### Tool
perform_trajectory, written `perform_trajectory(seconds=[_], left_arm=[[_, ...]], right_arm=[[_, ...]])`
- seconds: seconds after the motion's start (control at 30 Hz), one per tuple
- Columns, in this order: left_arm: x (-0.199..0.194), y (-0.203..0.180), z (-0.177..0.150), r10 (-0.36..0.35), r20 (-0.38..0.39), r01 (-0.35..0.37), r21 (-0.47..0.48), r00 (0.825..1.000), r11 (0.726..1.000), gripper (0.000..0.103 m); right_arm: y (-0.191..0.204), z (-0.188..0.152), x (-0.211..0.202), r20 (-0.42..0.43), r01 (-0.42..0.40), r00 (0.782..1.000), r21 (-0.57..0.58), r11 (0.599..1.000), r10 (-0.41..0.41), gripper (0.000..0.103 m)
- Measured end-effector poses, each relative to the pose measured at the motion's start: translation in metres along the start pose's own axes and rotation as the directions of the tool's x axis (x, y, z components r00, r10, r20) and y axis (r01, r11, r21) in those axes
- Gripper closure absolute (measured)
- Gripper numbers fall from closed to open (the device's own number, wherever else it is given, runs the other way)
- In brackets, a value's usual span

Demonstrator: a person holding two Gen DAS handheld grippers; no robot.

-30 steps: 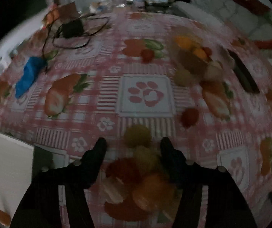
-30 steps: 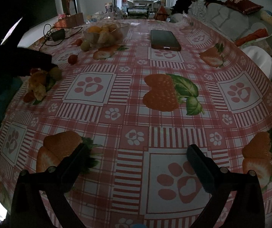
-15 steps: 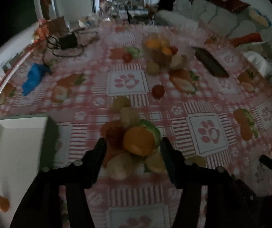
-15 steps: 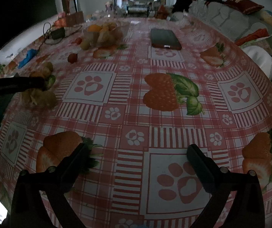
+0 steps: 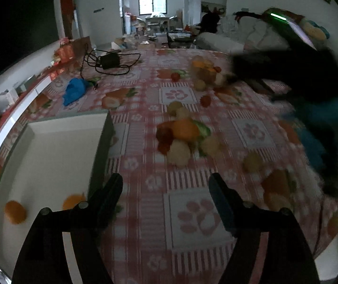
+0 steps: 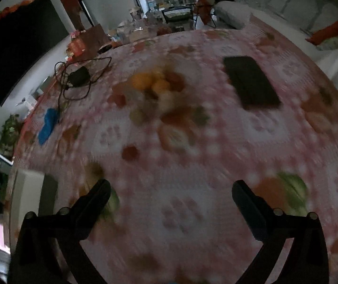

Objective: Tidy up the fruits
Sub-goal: 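Move both open tools back to the fruit pile on the tablecloth, then close the right tool on a yellow fruit while the left tool grasps another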

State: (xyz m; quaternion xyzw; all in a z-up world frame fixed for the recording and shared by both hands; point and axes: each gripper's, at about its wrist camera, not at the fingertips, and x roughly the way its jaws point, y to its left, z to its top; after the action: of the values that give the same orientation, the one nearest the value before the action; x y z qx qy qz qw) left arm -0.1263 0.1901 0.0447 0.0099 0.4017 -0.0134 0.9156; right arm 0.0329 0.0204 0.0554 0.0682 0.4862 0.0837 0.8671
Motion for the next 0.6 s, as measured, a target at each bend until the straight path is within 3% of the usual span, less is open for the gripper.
perform_trajectory(seconds=[0.13, 0.2, 0.3, 0.37, 0.43, 0.53, 0.6], left_arm=[[0.003, -0.002, -0.017, 0.021, 0.012, -0.022, 0.072, 1.000, 0.997, 0.024], [0.007, 0.000, -0.021, 0.026, 0.004, -0.026, 0.078, 1.000, 0.997, 0.024], [0.014, 0.007, -0.026, -0.011, -0.029, 0.012, 0.043, 1.000, 0.999, 0.024], [0.017, 0.008, -0.029, -0.026, -0.044, 0.027, 0.030, 0.999, 0.999, 0.024], [0.017, 0.004, -0.032, -0.021, -0.039, 0.022, 0.044, 0.999, 0.999, 0.024], [0.017, 0.000, -0.035, -0.041, -0.043, 0.043, 0.052, 0.998, 0.998, 0.023], [0.017, -0.002, -0.035, -0.033, -0.045, 0.036, 0.052, 0.998, 0.998, 0.022]], right_arm=[[0.029, 0.019, 0.031, 0.013, 0.034, 0.999, -0.004, 0.999, -0.034, 0.000], [0.039, 0.028, 0.046, 0.019, 0.045, 0.999, 0.003, 0.999, -0.045, 0.010], [0.045, 0.038, 0.071, -0.012, 0.062, 0.998, 0.041, 0.997, -0.061, 0.014], [0.045, 0.039, 0.085, -0.025, 0.079, 0.997, 0.053, 0.995, -0.078, 0.022], [0.046, 0.042, 0.092, 0.000, 0.118, 0.993, 0.043, 0.992, -0.118, 0.023], [0.044, 0.052, 0.098, 0.004, 0.113, 0.994, 0.059, 0.992, -0.114, 0.023], [0.044, 0.056, 0.100, 0.014, 0.131, 0.991, 0.063, 0.989, -0.132, 0.032]])
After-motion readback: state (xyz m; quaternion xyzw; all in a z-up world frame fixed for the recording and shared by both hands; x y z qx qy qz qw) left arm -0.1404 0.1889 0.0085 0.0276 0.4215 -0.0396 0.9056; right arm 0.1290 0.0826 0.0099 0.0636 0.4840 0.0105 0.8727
